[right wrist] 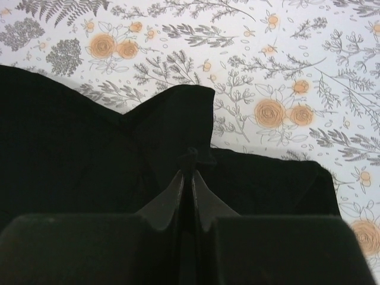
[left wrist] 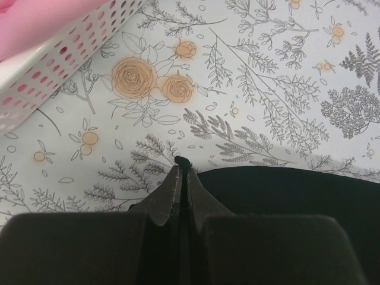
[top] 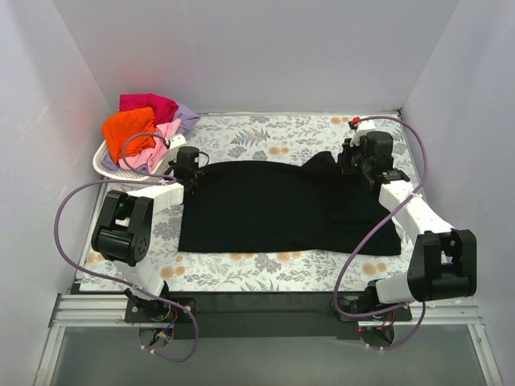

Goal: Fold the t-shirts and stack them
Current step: Fold the tshirt

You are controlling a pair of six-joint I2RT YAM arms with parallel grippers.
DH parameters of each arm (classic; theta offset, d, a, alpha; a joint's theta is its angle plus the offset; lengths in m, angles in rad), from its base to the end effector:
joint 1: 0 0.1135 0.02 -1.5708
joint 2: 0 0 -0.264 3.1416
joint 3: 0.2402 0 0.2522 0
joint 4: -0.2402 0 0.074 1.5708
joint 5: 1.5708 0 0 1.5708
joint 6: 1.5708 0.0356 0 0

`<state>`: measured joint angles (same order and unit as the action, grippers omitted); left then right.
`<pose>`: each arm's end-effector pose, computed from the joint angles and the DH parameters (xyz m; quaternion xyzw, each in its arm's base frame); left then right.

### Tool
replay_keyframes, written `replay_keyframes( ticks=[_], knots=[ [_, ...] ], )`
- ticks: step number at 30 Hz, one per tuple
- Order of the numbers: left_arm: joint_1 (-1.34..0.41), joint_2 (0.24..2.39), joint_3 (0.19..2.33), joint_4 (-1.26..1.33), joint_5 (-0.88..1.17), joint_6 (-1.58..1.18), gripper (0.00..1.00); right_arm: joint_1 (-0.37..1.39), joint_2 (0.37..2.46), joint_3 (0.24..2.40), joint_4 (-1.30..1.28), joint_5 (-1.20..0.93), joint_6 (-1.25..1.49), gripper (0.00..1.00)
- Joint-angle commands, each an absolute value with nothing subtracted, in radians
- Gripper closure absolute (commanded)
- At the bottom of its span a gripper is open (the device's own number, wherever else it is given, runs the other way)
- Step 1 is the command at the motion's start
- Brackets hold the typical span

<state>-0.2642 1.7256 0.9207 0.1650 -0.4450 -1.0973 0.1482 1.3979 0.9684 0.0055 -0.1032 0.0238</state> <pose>0.3504 -0.0789 0.1760 -0.4432 0.7570 -0.1223 0.4643 0.3179 0.0512 0.2811 -0.0801 0.8356 0.0897 0.5360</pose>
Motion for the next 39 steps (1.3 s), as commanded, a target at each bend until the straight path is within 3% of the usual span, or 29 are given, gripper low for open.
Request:
replay_keyframes(
  ticks=[1, 24, 39],
  knots=[
    [-0.276, 1.649, 0.89, 0.167, -0.489, -1.091, 1.0, 0.152, 1.332, 0.931, 0.008, -0.075, 0.034, 0.99],
    [-0.288, 1.505, 0.776, 0.064, -0.597, -1.077, 1.0, 0.153, 1.062, 0.801, -0.195, 0.017, 0.057, 0.99],
    [-0.388, 1.44, 0.729, 0.011, -0.696, -1.084, 1.0, 0.16, 0.896, 0.709, -0.291, 0.052, 0.08, 0.99]
  ],
)
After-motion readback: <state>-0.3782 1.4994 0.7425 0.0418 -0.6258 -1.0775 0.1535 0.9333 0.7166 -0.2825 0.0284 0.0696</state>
